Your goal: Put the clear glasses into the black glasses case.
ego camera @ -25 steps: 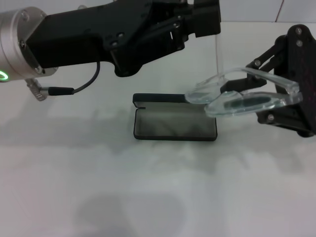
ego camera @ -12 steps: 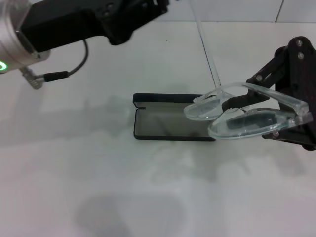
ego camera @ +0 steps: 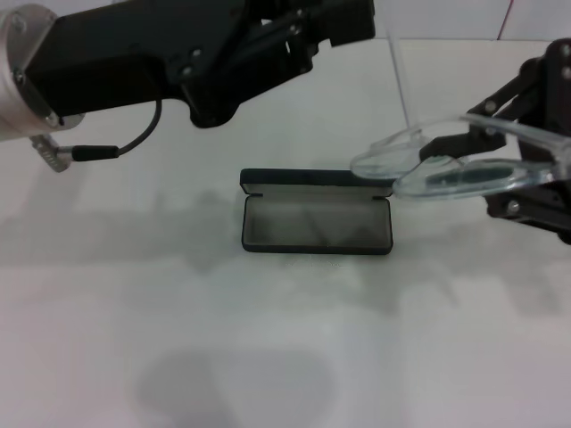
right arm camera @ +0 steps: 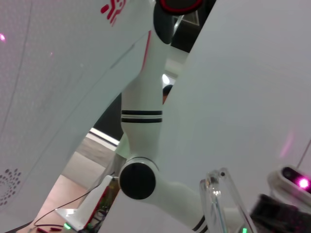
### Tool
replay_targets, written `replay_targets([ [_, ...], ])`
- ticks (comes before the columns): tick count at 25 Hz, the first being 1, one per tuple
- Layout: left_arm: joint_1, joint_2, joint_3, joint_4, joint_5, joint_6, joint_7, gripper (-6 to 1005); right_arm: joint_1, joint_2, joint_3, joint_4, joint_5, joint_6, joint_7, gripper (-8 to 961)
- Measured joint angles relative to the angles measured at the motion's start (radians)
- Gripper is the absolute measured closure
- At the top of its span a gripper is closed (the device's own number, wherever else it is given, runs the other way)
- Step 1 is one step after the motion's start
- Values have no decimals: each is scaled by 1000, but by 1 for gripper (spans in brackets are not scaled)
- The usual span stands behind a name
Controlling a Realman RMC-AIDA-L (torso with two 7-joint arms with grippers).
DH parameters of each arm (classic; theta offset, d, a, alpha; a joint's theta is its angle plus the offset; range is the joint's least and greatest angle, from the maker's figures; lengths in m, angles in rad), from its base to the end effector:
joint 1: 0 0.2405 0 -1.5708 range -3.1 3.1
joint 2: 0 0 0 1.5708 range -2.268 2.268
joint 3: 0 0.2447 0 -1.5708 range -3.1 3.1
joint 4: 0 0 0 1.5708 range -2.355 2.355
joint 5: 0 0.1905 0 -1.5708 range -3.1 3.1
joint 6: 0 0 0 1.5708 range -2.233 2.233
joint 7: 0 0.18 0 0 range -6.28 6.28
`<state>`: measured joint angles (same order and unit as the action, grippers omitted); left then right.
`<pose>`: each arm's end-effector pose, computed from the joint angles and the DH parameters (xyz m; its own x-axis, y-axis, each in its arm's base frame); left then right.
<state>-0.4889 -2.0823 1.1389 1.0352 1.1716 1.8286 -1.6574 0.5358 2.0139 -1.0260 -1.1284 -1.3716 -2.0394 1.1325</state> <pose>-0.0669 0.2751 0.0441 0.4982 0.1214 0.8585 0.0024 -0.9903 0.1387 0.0852 0.2572 0.0588 0.5148 0.5055 -0.6924 0.4955 -0.8346 -0.2409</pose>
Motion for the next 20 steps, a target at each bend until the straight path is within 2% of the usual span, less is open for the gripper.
replay_targets([
  [6,19,-6,-23,2,10,-48,34,882,6,1,7,-4,5,-52,-1,843],
  [14,9,-7,-15,-15,55,-166,83,883,13,2,-31,-43,-1,-78,2,843],
  [20,-9,-7,14,-11,42,-178,76,883,22,1,-37,-26,-12,-67,0,842],
])
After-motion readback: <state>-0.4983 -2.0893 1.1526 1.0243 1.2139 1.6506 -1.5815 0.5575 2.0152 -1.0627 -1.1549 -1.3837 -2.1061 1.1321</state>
